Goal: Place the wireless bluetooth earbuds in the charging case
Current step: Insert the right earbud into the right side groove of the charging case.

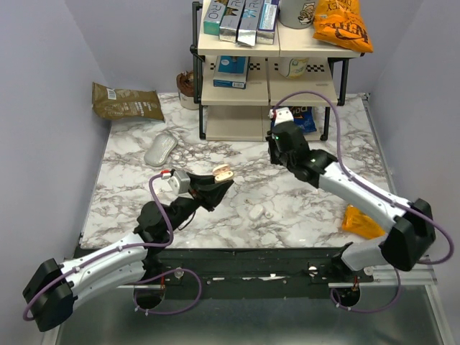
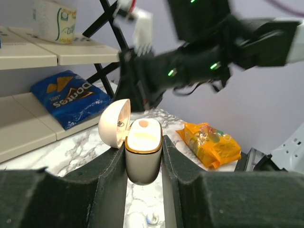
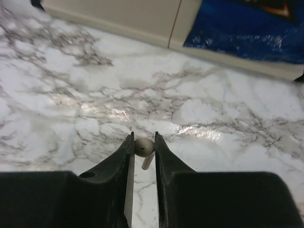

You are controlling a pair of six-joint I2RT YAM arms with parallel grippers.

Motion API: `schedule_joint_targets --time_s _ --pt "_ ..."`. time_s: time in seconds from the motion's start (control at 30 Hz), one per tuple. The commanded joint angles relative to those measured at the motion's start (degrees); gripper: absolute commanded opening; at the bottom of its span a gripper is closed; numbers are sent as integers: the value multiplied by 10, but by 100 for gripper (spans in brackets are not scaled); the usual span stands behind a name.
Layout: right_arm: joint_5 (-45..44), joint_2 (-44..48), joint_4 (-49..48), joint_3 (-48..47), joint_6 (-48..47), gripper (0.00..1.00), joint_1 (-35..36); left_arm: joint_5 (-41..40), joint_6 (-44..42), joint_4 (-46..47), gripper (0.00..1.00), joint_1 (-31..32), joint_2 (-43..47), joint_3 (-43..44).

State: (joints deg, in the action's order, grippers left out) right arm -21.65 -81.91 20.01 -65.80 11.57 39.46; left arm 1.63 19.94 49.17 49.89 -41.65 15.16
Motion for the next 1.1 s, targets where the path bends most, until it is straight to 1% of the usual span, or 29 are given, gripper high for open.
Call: schedule_joint_targets --time_s 0.0,0.13,0.33,0.43,0.5,0.57,0.7,0.8,0.9,1.07 --pt "-56 77 -11 -31 -34 1 39 -12 -17 26 0 2 -27 32" --pt "-76 139 -14 -63 -66 1 72 -9 -43 32 0 1 -58 66" --pt "-66 214 -38 -73 -101 1 126 22 -74 65 0 -2 -130 126" --pt "-46 235 -54 -75 -110 1 147 44 -76 99 0 -9 -178 154" --pt "-40 253 -70 -72 -110 1 161 73 -74 135 0 -16 -213 167" --pt "-24 268 -81 -67 -131 1 165 94 -68 165 0 -19 -234 186" --pt "7 284 -118 -55 -134 1 171 134 -58 210 0 -23 -291 215" --pt "20 283 -132 -52 -137 1 173 153 -51 229 0 -24 -314 237" --pt "25 279 -138 -50 -146 1 174 171 -47 243 0 -24 -324 251" --pt "37 280 -158 -35 -154 1 175 187 -46 233 0 -24 -331 272"
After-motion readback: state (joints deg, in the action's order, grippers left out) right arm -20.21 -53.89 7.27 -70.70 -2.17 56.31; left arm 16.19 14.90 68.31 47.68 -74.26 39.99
